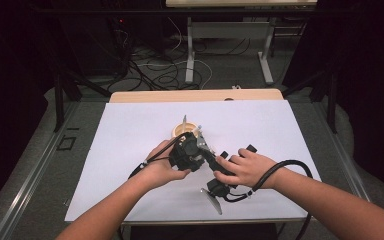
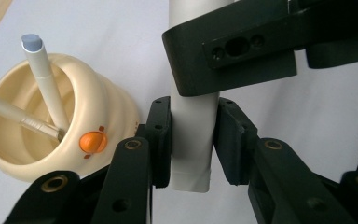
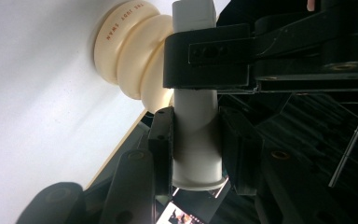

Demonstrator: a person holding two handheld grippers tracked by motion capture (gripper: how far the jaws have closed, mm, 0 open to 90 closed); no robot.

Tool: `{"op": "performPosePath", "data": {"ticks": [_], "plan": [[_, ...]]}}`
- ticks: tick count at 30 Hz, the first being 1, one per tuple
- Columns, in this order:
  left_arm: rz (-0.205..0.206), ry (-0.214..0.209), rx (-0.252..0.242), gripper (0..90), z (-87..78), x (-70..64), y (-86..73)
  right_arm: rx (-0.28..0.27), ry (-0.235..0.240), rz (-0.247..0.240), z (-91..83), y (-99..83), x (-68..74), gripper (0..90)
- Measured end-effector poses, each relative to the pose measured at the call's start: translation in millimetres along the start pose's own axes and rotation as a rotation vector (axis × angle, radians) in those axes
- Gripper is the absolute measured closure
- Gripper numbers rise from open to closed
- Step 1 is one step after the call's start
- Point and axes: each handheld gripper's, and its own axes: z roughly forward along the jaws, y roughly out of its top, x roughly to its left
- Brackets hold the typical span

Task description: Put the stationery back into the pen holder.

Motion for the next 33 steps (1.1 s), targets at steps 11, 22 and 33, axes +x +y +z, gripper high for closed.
{"op": "performPosePath", "data": {"ticks": [11, 22, 33], "plan": [[-0.129, 0.011, -0.069, 70.0, 6.4, 27.6, -6.0, 0.011, 0.031, 0.146, 8.1, -15.6, -10.3, 52.3], [-0.365, 0.02, -0.275, 70.0, 3.6, 61.2, -25.7, -0.002, 0.07, 0.519, 5.5, -32.3, -14.9, 44.1], [-0.449, 0.034, -0.353, 70.1, 13.3, 79.0, -32.0, 0.016, 0.101, 0.746, 13.4, -40.6, -14.7, 37.4]]}}
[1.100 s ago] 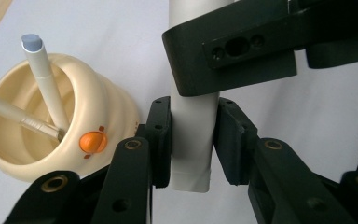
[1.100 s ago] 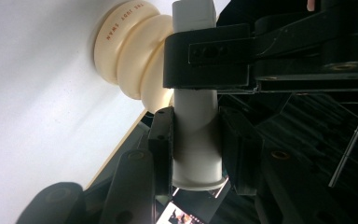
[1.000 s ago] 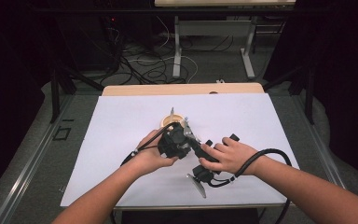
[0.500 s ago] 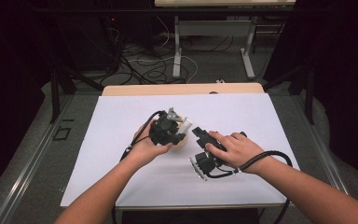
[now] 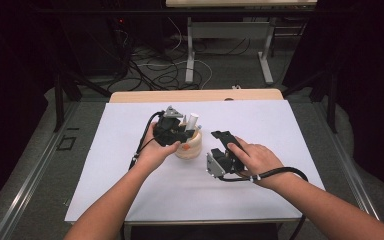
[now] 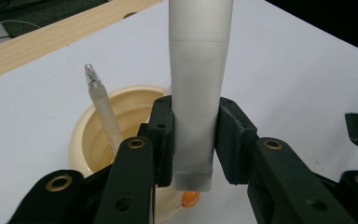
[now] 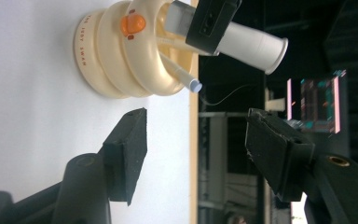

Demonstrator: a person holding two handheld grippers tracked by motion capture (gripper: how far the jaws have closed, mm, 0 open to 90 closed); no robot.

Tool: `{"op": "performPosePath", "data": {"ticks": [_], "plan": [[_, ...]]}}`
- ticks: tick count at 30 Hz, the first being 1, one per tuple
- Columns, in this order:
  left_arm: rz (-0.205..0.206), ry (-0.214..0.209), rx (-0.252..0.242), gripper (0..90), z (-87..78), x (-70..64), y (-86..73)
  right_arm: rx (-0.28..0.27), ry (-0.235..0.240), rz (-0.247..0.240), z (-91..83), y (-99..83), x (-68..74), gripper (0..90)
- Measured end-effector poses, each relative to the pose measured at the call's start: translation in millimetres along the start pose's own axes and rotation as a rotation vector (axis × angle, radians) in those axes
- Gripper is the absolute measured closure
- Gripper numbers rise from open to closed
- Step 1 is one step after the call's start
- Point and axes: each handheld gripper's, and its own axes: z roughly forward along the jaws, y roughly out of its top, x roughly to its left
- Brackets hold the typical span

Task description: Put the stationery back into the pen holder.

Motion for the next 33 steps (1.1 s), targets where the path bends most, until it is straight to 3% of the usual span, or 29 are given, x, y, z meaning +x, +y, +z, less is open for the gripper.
{"op": "performPosePath", "data": {"ticks": [1, 4, 7, 11, 14, 19, 24, 26, 31, 33], "plan": [[-0.007, 0.0, -0.009, 70.1, 1.9, 2.1, -1.2, 0.026, 0.007, 0.012, -0.3, 0.2, 0.0, 36.7], [-0.041, 0.002, -0.014, 70.1, 7.4, 8.0, -5.6, 0.017, 0.026, 0.041, 1.4, 0.3, 0.1, 35.5], [-0.08, -0.001, -0.008, 70.1, 11.9, 12.5, -10.9, 0.025, 0.031, 0.034, 0.6, 1.0, -0.9, 35.0], [-0.136, -0.001, -0.034, 70.0, 16.6, 16.1, -15.0, 0.008, 0.053, 0.088, 2.1, -0.9, 0.7, 35.0], [-0.112, 0.018, -0.023, 70.0, 19.0, 17.5, -14.7, 0.023, 0.059, 0.089, 2.5, -2.2, 1.7, 35.0], [-0.136, 0.019, -0.012, 70.0, 25.2, 17.9, -16.4, 0.007, 0.055, 0.104, 3.4, -3.2, 1.3, 34.9], [-0.137, 0.027, -0.012, 69.9, 28.9, 19.2, -21.8, 0.027, 0.101, 0.25, 4.8, -9.7, 1.8, 34.5], [-0.147, 0.027, -0.009, 69.7, 29.6, 20.3, -24.2, 0.048, 0.124, 0.285, 4.5, -13.3, 0.5, 34.1], [-0.159, 0.036, 0.009, 69.4, 30.6, 20.1, -27.4, 0.071, 0.177, 0.474, 5.7, -23.5, 0.3, 33.4], [-0.146, 0.034, 0.009, 69.4, 30.3, 20.6, -26.9, 0.08, 0.189, 0.56, 7.0, -29.2, 0.2, 32.7]]}}
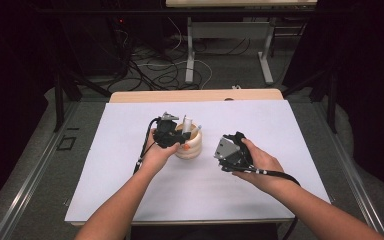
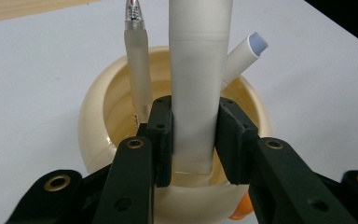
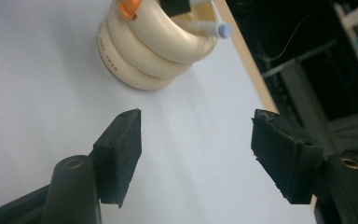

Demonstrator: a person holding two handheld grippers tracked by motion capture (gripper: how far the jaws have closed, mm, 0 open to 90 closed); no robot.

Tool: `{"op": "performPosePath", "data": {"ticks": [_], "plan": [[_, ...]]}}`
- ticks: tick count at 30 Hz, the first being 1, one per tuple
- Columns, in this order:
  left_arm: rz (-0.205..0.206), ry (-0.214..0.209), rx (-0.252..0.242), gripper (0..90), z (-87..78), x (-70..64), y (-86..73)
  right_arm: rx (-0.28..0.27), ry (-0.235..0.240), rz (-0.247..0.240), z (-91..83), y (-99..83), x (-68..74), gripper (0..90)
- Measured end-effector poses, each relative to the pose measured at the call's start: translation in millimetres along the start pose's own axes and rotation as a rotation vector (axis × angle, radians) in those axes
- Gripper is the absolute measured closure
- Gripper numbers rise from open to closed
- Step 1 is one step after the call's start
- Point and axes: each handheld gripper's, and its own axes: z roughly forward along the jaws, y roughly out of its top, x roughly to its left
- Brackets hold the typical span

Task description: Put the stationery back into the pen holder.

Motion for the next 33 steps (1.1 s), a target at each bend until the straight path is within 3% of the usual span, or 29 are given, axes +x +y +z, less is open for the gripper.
{"op": "performPosePath", "data": {"ticks": [6, 9, 15, 21, 25, 29, 33], "plan": [[-0.005, 0.006, 0.007, 69.4, 0.5, 0.9, -0.2, -0.044, 0.048, 0.3, 8.6, -19.9, -10.4, 30.8], [-0.007, 0.007, 0.005, 69.4, -0.3, 1.4, 0.0, -0.054, 0.059, 0.398, 10.2, -26.5, -12.3, 30.1], [-0.017, 0.012, -0.009, 68.5, -4.2, 0.6, 0.2, -0.052, 0.075, 0.486, 10.7, -36.9, -12.7, 27.4], [-0.018, 0.023, -0.08, 47.3, -29.2, 2.0, 0.5, -0.075, 0.084, 0.574, 8.3, -50.1, -11.0, 25.9], [-0.012, 0.066, -0.107, 39.0, -48.4, 11.7, -6.9, -0.073, 0.07, 0.604, 5.8, -59.6, -13.3, 25.0], [-0.034, 0.094, -0.139, 34.0, -63.2, 21.2, -15.4, -0.075, 0.053, 0.636, 4.3, -67.7, -17.8, 23.5], [-0.051, 0.102, -0.152, 29.4, -77.8, 31.2, -23.4, -0.076, 0.039, 0.658, 2.3, -73.5, -22.4, 22.6]]}}
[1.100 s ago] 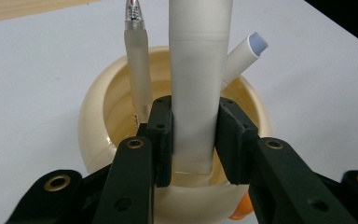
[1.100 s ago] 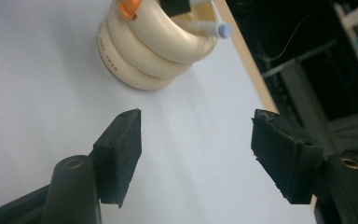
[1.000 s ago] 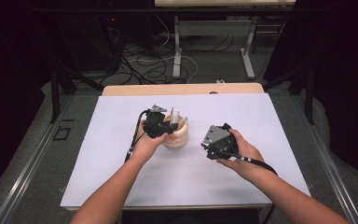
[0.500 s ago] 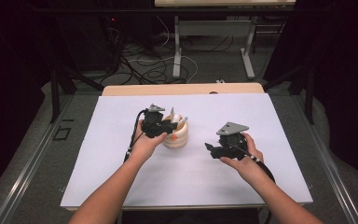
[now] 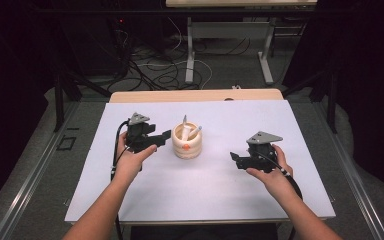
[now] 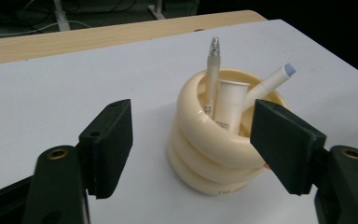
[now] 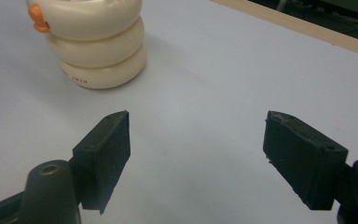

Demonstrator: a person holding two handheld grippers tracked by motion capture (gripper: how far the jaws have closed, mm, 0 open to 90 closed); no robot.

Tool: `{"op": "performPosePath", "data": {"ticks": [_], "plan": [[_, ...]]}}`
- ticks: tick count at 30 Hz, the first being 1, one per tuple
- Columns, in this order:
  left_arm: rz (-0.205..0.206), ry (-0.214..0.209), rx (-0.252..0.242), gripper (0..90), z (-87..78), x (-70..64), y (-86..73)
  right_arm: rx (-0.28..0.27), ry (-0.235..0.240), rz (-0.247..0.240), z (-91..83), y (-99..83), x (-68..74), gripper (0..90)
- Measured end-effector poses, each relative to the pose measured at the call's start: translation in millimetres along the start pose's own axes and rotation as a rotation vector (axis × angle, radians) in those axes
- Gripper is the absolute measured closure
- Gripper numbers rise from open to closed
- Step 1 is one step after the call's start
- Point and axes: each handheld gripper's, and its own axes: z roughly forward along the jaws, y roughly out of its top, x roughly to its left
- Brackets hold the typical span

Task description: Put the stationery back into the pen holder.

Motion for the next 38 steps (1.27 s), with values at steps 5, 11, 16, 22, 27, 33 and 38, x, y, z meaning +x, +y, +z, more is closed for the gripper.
{"op": "performPosePath", "data": {"ticks": [5, 11, 16, 22, 27, 33, 38], "plan": [[-0.018, 0.026, -0.023, 27.9, -13.4, 11.2, -9.7, -0.01, -0.017, 0.052, -2.9, -1.9, -9.6, 21.3], [-0.053, 0.029, -0.017, 24.0, -21.7, 23.7, -20.1, -0.013, -0.046, 0.132, -5.3, -7.8, -27.1, 20.4], [-0.099, 0.04, -0.015, 17.6, -20.7, 33.2, -34.9, -0.017, -0.067, 0.207, -5.4, -17.7, -42.6, 15.7], [-0.13, 0.07, -0.018, 15.2, -21.3, 46.8, -50.0, -0.012, -0.101, 0.241, -3.9, -29.8, -54.7, 14.9], [-0.133, 0.078, -0.015, 9.6, -21.8, 54.5, -55.6, -0.013, -0.11, 0.255, -3.1, -36.7, -60.8, 14.4], [-0.132, 0.103, -0.018, 7.8, -17.8, 60.0, -60.9, -0.007, -0.125, 0.253, -0.5, -43.4, -64.4, 13.8], [-0.13, 0.116, -0.012, 4.2, -16.0, 64.5, -63.1, -0.007, -0.126, 0.262, -1.7, -44.4, -65.8, 12.0]]}}
